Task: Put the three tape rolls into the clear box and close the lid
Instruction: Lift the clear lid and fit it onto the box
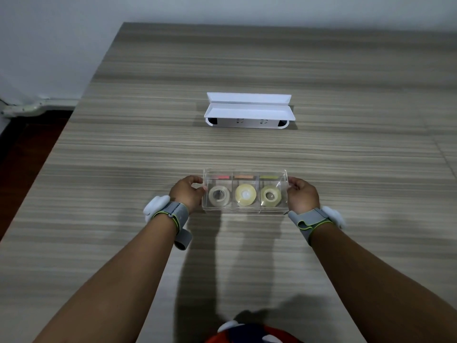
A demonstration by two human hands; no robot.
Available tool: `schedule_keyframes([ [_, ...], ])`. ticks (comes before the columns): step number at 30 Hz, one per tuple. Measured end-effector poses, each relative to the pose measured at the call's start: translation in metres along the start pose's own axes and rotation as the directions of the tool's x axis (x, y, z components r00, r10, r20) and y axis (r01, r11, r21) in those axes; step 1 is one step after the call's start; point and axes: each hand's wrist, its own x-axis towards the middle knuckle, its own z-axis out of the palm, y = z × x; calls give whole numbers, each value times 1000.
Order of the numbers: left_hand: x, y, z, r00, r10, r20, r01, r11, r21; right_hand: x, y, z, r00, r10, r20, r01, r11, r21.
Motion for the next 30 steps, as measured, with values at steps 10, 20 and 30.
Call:
schedule_keyframes([
  [10, 0, 1, 0, 1000, 3, -11, -3, 1000, -3, 2, -1, 2, 1000, -10, 3, 10, 1000, 13],
  [20, 5, -1, 2, 1000, -12, -12, 12, 999, -33, 4, -4, -2, 1000, 0, 22, 2, 998, -69],
  [30, 3, -3, 3, 1000, -4, 2, 4, 1000, -11, -3, 3, -1, 1000, -30, 5, 30, 999, -37],
])
